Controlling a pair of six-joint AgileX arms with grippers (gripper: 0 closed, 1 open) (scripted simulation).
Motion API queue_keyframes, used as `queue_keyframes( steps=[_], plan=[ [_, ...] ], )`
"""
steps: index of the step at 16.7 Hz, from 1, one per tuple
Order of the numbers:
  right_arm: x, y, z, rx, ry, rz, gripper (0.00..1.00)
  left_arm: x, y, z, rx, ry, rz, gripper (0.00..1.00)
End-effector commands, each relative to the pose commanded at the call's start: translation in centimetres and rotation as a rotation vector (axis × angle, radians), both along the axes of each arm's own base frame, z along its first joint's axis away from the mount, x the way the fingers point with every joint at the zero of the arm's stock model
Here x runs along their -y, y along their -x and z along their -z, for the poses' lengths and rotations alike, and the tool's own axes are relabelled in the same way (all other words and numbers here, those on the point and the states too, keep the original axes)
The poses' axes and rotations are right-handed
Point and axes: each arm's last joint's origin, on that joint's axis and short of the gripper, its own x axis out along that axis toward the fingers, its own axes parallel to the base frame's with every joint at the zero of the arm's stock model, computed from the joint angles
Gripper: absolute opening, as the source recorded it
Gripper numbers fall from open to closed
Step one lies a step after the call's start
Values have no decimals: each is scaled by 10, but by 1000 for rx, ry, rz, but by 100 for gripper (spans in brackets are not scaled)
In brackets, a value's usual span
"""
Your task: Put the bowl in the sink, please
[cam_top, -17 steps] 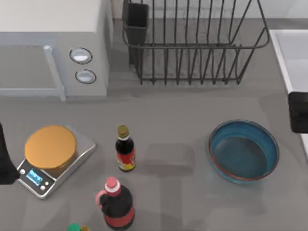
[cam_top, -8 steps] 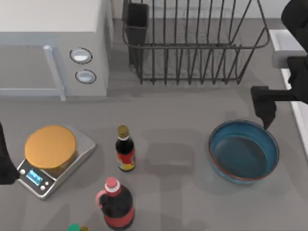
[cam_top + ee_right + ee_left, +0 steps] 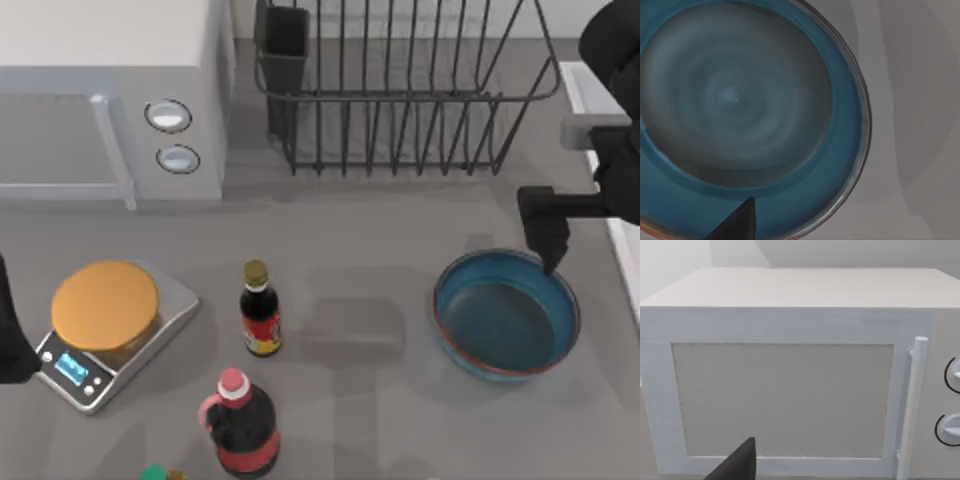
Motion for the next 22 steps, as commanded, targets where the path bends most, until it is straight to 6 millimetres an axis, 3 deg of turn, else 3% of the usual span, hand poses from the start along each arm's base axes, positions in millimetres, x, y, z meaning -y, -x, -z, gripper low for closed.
queue_keyframes(
  steps=[8, 13, 22],
  plan=[
    [-1, 0, 83, 5, -2, -1, 100, 0, 0, 0, 0, 0, 0, 100],
    [-1, 1, 89, 3, -1, -1, 100, 0, 0, 0, 0, 0, 0, 100],
    [-1, 1, 89, 3, -1, -1, 32, 0, 0, 0, 0, 0, 0, 100]
  ],
)
